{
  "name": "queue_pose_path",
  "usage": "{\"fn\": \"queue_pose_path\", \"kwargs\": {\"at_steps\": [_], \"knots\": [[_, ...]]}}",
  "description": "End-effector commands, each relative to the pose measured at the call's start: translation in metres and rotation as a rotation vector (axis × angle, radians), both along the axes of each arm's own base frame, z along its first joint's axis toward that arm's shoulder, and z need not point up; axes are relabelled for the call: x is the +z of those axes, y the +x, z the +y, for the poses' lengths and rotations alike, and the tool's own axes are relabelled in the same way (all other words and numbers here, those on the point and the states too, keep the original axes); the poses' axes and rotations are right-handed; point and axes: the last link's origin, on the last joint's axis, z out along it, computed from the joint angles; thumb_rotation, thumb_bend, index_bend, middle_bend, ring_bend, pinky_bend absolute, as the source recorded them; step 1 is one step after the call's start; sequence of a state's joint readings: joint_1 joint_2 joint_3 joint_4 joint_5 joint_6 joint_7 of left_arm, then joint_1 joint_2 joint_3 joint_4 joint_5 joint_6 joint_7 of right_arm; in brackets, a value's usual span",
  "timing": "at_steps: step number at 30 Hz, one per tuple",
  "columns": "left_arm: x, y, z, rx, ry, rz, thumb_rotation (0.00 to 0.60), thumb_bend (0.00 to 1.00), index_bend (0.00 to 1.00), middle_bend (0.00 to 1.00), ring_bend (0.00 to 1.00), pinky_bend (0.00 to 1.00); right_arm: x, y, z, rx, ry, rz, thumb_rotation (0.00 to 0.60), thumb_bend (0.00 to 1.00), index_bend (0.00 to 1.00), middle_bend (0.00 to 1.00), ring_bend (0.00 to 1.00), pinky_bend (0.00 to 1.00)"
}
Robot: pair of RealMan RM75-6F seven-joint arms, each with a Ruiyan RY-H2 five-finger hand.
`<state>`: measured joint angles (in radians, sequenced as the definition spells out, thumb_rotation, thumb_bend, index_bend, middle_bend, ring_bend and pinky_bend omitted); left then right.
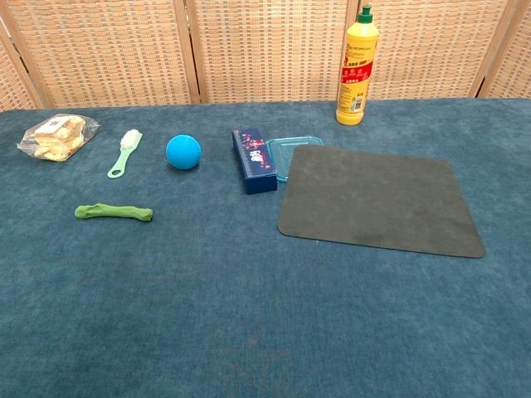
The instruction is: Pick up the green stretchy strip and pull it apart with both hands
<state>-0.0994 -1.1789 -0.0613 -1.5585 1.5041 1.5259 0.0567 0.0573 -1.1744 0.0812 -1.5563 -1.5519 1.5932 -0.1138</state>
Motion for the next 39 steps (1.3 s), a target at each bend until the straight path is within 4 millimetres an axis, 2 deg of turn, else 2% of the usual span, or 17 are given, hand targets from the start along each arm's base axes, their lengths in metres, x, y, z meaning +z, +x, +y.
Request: {"fn": "queue_pose_path", "kwargs": {"at_steps": [1,6,10,12,15,18,22,25,28,32,39], "knots": [[-0.001,0.0,0.0,0.001,-0.007,0.001,0.6,0.0,0.0,0.0,0.0,0.0,0.0,0.0,0.001,0.002,0.001,0.002,0.6,0.0,0.0,0.0,0.0,0.0],[-0.004,-0.001,0.002,0.0,-0.024,0.001,0.6,0.0,0.0,0.0,0.0,0.0,0.0,0.0,0.001,-0.003,0.004,0.005,0.6,0.0,0.0,0.0,0.0,0.0],[-0.012,-0.001,0.013,0.0,-0.056,-0.001,0.6,0.0,0.0,0.0,0.0,0.0,0.001,0.0,0.001,-0.006,0.008,0.004,0.6,0.0,0.0,0.0,0.0,0.0],[-0.021,0.002,0.027,-0.005,-0.09,-0.01,0.6,0.0,0.0,0.0,0.0,0.0,0.0,0.0,0.0,-0.008,0.01,0.005,0.6,0.0,0.0,0.0,0.0,0.0],[-0.038,0.008,0.061,-0.013,-0.162,0.006,0.6,0.0,0.01,0.0,0.0,0.0,-0.002,-0.001,-0.001,-0.013,0.017,0.016,0.6,0.0,0.0,0.0,0.0,0.0],[-0.053,0.014,0.092,-0.008,-0.219,0.029,0.6,0.02,0.05,0.0,0.0,0.0,-0.003,-0.002,-0.002,-0.022,0.022,0.023,0.6,0.0,0.0,0.0,0.0,0.0],[-0.078,0.02,0.132,0.028,-0.294,0.053,0.6,0.17,0.14,0.0,0.0,0.0,-0.003,-0.003,-0.004,-0.033,0.022,0.028,0.6,0.0,0.0,0.0,0.0,0.0],[-0.094,0.022,0.152,0.047,-0.333,0.109,0.6,0.24,0.2,0.0,0.0,0.0,-0.003,-0.005,-0.005,-0.047,0.024,0.029,0.6,0.0,0.0,0.0,0.0,0.0],[-0.11,0.027,0.164,0.062,-0.377,0.127,0.6,0.3,0.29,0.0,0.0,0.0,-0.004,-0.006,-0.005,-0.056,0.032,0.032,0.6,0.0,0.0,0.0,0.0,0.0],[-0.129,0.037,0.177,0.071,-0.398,0.095,0.6,0.37,0.35,0.0,0.0,0.0,-0.005,-0.007,-0.004,-0.062,0.044,0.034,0.6,0.0,0.0,0.0,0.0,0.0],[-0.152,0.046,0.188,0.057,-0.425,0.107,0.6,0.38,0.39,0.0,0.0,0.0,-0.004,-0.008,-0.004,-0.073,0.04,0.038,0.6,0.0,0.0,0.0,0.0,0.0]]}}
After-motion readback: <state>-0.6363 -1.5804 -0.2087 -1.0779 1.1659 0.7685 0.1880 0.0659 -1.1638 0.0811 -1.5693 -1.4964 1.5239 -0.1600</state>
